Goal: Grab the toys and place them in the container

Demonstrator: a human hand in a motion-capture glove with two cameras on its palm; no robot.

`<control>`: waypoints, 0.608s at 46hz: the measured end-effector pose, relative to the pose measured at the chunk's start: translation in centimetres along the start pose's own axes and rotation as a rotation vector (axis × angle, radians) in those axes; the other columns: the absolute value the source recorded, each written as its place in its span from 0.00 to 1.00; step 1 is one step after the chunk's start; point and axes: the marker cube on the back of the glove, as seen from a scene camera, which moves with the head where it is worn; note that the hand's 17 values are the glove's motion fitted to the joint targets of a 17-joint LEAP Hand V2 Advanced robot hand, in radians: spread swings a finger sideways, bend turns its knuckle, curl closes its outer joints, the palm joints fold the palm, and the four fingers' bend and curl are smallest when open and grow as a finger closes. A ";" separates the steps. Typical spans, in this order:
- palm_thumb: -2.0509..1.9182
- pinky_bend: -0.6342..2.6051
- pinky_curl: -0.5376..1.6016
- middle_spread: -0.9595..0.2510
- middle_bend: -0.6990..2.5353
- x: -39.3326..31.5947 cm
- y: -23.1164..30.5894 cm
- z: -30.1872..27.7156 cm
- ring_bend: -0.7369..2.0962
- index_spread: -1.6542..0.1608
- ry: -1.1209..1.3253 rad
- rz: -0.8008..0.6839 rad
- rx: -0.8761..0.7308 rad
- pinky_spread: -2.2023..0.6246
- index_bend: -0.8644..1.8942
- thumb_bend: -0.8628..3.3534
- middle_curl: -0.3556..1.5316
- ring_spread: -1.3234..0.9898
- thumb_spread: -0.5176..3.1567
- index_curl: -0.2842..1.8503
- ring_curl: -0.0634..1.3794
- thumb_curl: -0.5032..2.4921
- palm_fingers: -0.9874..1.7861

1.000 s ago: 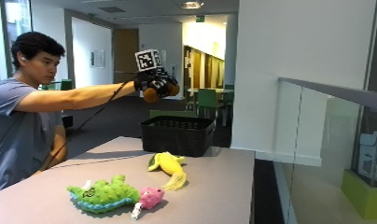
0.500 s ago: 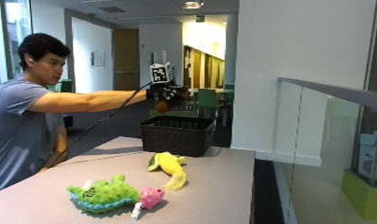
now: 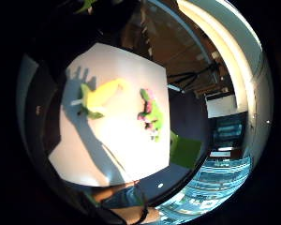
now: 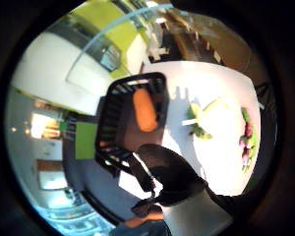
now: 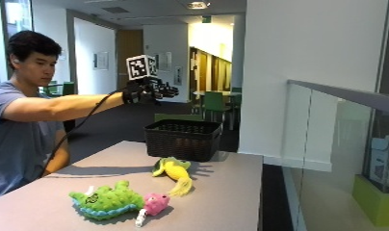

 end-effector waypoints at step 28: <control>0.50 0.51 0.39 0.72 0.27 24.7 8.8 9.9 0.42 0.73 0.079 0.472 -0.136 0.79 0.35 0.19 0.40 0.52 0.42 0.23 0.18 0.27 0.31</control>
